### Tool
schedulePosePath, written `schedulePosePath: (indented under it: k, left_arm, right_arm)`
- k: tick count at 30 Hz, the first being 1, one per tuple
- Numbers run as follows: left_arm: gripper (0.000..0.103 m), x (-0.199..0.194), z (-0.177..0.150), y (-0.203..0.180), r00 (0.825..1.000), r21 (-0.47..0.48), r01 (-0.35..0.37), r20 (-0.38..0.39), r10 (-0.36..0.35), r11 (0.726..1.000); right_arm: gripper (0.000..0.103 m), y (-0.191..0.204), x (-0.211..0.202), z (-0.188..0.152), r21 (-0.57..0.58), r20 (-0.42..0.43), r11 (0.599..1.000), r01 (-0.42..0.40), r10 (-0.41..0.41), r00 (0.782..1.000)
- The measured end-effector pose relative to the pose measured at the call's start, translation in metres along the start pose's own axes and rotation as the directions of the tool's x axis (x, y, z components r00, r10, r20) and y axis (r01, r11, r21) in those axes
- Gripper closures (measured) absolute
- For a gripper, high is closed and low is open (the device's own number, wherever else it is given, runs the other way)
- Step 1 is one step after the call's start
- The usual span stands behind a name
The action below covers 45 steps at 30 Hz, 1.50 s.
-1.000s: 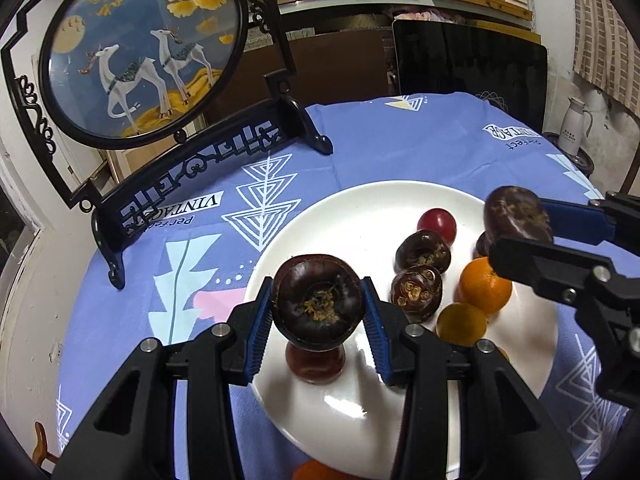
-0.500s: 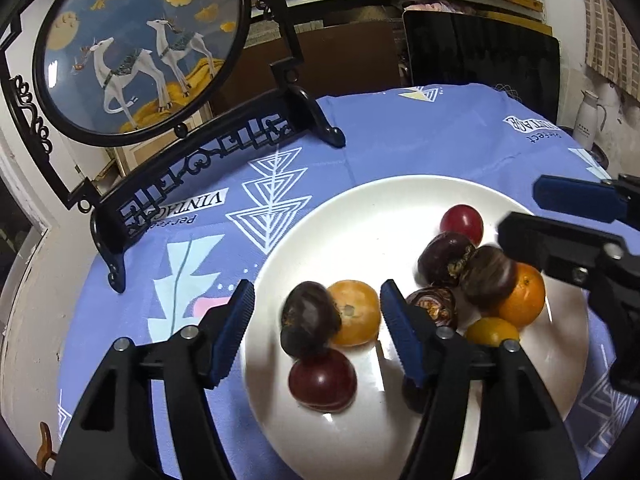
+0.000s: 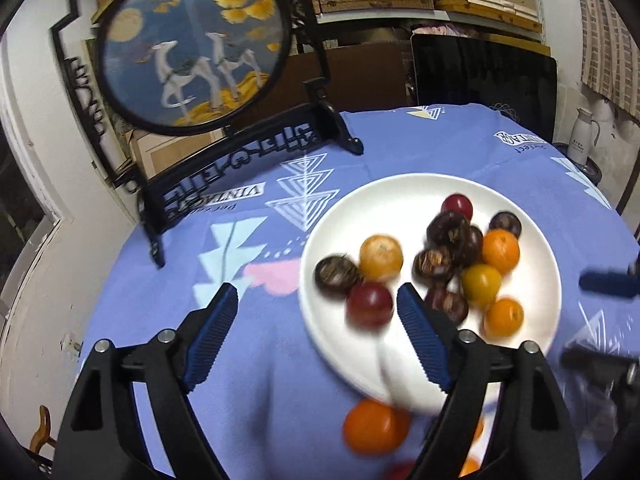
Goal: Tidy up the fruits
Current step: 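Grasp a red plum with the left tool while the right tool grasps an orange, then carry the red plum with the left tool while the right tool carries the orange onto the plate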
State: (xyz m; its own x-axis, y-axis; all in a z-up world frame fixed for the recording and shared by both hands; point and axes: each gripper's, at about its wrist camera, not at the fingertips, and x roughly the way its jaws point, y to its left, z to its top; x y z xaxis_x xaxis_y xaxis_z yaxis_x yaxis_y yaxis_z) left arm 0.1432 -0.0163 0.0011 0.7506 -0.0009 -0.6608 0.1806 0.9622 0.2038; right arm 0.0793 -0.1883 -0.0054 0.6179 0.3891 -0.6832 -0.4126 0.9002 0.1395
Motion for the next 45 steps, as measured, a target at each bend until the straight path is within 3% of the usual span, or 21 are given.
schedulePosePath:
  k: [6,11,13,14,19,23,27,29,30,31,32,39,45]
  left_arm:
    - [0.021,-0.03,-0.043,0.031,0.999,-0.045,0.027,-0.022,-0.028,0.999]
    - [0.02,-0.048,-0.078,0.048,0.999,-0.051,0.027,-0.041,-0.029,0.998]
    - [0.02,-0.051,-0.088,0.052,0.998,-0.048,0.032,-0.05,-0.034,0.998]
    - [0.02,-0.051,-0.092,0.052,0.998,-0.045,0.038,-0.055,-0.04,0.998]
    - [0.02,-0.052,-0.108,0.036,0.989,-0.001,0.117,-0.087,-0.117,0.993]
    - [0.02,-0.043,-0.114,0.001,0.979,0.071,0.182,-0.11,-0.174,0.981]
    - [0.023,-0.029,-0.111,-0.023,0.97,0.084,0.218,-0.128,-0.206,0.972]
    - [0.027,-0.019,-0.108,-0.03,0.968,0.08,0.22,-0.141,-0.208,0.972]
    - [0.039,-0.014,-0.107,-0.032,0.965,0.075,0.224,-0.153,-0.211,0.972]
    - [0.061,-0.011,-0.106,-0.032,0.961,0.07,0.233,-0.168,-0.219,0.97]
    - [0.073,-0.007,-0.107,-0.032,0.949,0.056,0.262,-0.196,-0.247,0.963]
    - [0.073,-0.033,-0.109,-0.027,0.968,0.086,0.214,-0.153,-0.199,0.973]
    - [0.072,-0.068,-0.096,-0.031,0.993,0.088,0.107,-0.061,-0.102,0.99]
  right_arm:
    - [0.042,0.057,0.014,-0.049,-0.129,-0.122,0.99,-0.065,0.049,0.991]
    - [0.042,0.08,0.046,-0.058,-0.128,-0.193,0.988,-0.091,0.065,0.979]
    - [0.051,0.084,0.053,-0.058,-0.129,-0.189,0.987,-0.09,0.065,0.98]
    - [0.066,0.084,0.057,-0.058,-0.133,-0.187,0.987,-0.088,0.062,0.98]
    - [0.066,0.081,0.037,-0.063,-0.146,-0.156,0.985,-0.088,0.065,0.986]
    - [0.066,0.06,0.01,-0.066,-0.115,-0.119,0.992,-0.044,0.031,0.992]
    - [0.066,0.046,-0.003,-0.072,-0.084,-0.114,0.996,-0.029,0.02,0.993]
    - [0.066,0.04,-0.002,-0.075,-0.072,-0.117,0.997,-0.025,0.017,0.993]
    - [0.066,0.039,-0.003,-0.077,-0.067,-0.118,0.997,-0.026,0.018,0.993]
    - [0.066,0.038,-0.002,-0.078,-0.063,-0.118,0.998,-0.026,0.019,0.993]
    - [0.066,0.037,-0.001,-0.079,-0.057,-0.119,0.998,-0.029,0.022,0.993]
    - [0.066,0.041,-0.006,-0.084,-0.056,-0.103,0.998,-0.042,0.037,0.994]
    - [0.066,0.053,-0.03,-0.076,-0.066,-0.031,0.997,-0.042,0.04,0.999]
